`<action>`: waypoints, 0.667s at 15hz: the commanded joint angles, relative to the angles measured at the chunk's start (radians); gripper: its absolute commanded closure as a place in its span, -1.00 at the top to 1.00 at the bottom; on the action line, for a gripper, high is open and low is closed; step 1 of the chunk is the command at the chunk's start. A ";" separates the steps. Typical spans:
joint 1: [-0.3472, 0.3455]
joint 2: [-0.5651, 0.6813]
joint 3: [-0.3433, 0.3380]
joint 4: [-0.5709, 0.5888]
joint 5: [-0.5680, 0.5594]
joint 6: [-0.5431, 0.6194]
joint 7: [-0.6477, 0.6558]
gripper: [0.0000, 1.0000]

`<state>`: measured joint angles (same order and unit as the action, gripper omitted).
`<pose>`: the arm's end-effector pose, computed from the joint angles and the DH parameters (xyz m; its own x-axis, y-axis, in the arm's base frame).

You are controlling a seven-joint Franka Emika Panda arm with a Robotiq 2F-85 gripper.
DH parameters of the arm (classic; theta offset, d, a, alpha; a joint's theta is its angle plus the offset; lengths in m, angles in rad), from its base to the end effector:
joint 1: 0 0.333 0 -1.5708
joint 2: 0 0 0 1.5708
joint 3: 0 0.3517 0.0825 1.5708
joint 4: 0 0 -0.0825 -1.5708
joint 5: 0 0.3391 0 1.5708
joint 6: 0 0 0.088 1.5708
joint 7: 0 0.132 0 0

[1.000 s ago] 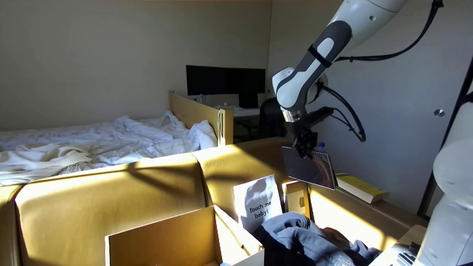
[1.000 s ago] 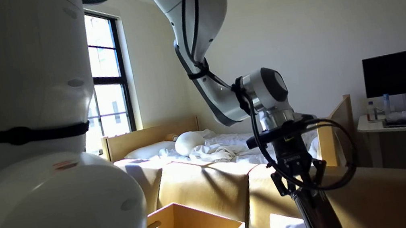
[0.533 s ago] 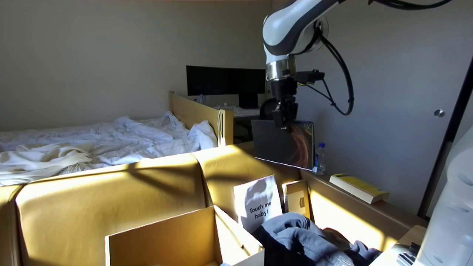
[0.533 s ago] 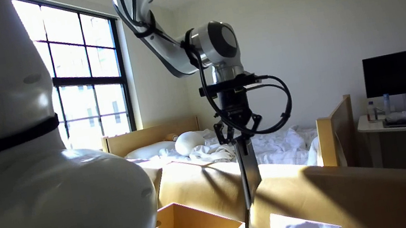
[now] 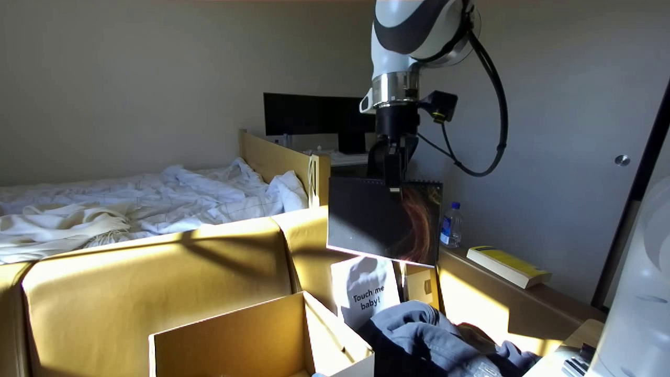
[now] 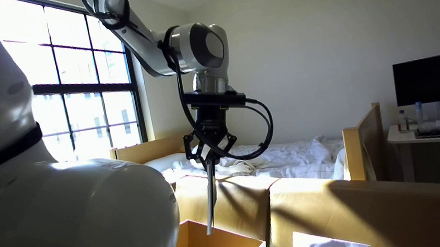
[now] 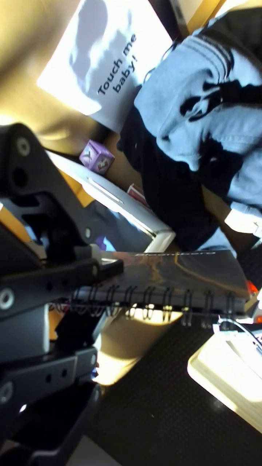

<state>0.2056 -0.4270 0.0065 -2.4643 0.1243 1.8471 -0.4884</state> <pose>0.3211 0.0824 0.4629 0.7812 0.6131 -0.1178 0.5893 -0.7864 -0.1850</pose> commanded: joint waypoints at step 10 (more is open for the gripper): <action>0.049 0.081 0.052 -0.109 0.028 0.121 -0.126 -0.93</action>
<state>0.2945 -0.3094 0.0233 -2.5791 0.2049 1.9072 -0.6615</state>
